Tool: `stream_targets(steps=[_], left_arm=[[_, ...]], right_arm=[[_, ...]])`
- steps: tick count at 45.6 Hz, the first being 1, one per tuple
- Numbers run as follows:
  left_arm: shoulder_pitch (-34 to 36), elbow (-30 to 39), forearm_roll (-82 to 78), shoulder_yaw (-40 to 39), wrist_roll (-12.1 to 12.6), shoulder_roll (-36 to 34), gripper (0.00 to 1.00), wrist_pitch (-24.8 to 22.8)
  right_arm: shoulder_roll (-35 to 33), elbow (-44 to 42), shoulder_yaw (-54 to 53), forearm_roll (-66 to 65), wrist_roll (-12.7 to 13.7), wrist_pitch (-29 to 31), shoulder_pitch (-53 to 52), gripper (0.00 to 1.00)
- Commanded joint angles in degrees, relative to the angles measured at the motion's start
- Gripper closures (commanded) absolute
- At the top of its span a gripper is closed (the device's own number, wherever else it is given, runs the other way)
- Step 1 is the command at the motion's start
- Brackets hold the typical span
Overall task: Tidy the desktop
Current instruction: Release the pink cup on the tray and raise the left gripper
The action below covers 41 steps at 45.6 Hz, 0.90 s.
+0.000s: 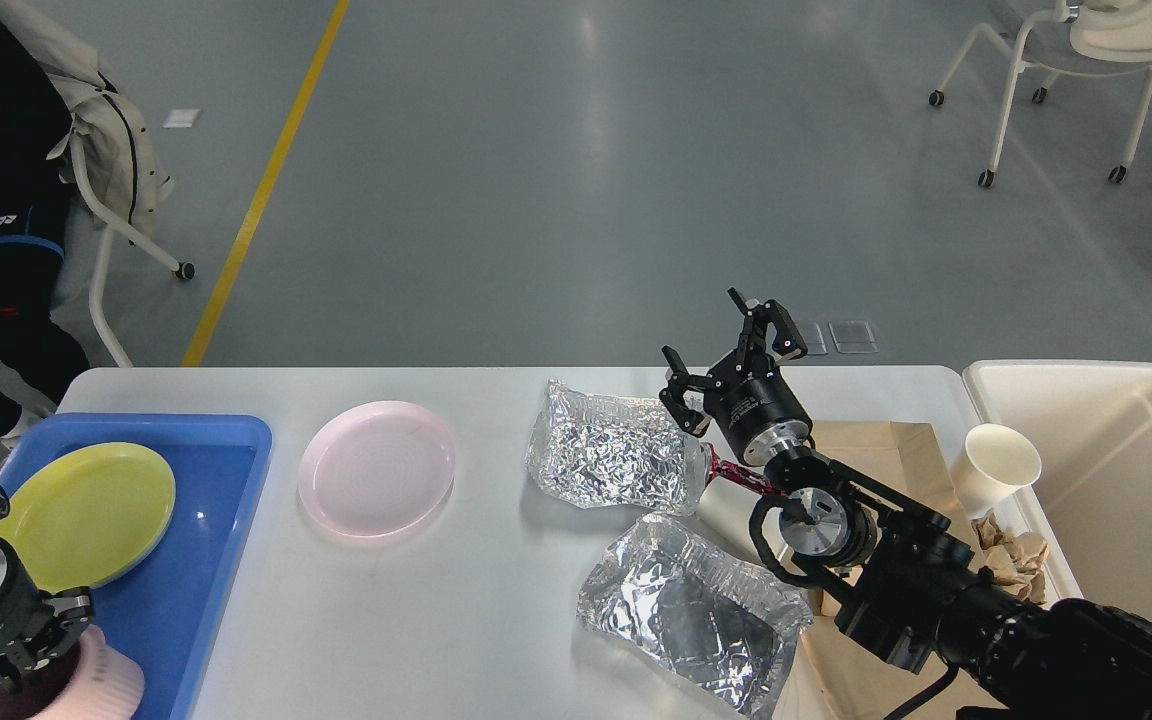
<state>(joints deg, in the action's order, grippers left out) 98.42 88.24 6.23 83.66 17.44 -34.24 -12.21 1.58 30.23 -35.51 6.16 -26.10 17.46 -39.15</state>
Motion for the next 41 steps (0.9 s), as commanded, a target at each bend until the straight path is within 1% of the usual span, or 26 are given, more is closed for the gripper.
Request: stream_targets(steps=[1,7,17,24,28,31,32,36,39,41], left_arm=[[-2.2,-0.1,0.0,-1.7,0.0,0.2,1.00,2.9],[-2.9,-0.1,0.0,-3.2,0.0,0.2,1.00,4.0],[-2.6,-0.6,0.1,-3.4,0.1,0.0,1.00,3.8],[-2.2,-0.7,0.0,-3.2,0.9,-0.3,0.89,3.2],[-1.9,-0.7,0.0,-2.9,1.0,-0.4,0.76,3.2],[-1.3,-0.7,0.0,-2.6,1.1,-0.9,0.71,2.7],[-1.0,-0.6,0.0,-2.5,1.1,-1.4,0.69,2.5],[0.3,-0.7,0.0,-1.9,1.1,-3.2,0.56,0.0],[1.9,-0.7,0.0,-1.4,1.1,-4.0,0.41,-2.7],[2.9,-0.7,0.0,-1.1,1.2,-4.2,0.29,-4.8]], right_arm=[[0.0,0.0,0.0,0.0,0.0,0.0,0.0,0.00],[0.0,0.0,0.0,0.0,0.0,0.0,0.0,0.00],[0.0,0.0,0.0,0.0,0.0,0.0,-0.1,0.00],[0.0,0.0,0.0,0.0,0.0,0.0,-0.1,0.00],[0.0,0.0,0.0,0.1,0.0,0.0,-0.1,0.00],[0.0,0.0,0.0,0.0,0.0,-0.1,-0.1,0.00],[0.0,0.0,0.0,0.0,0.0,0.0,-0.1,0.00],[0.0,0.0,0.0,0.0,0.0,0.0,0.0,0.00],[0.0,0.0,0.0,0.0,0.0,-0.1,0.0,0.00],[0.0,0.0,0.0,0.0,0.0,0.0,0.0,0.00]])
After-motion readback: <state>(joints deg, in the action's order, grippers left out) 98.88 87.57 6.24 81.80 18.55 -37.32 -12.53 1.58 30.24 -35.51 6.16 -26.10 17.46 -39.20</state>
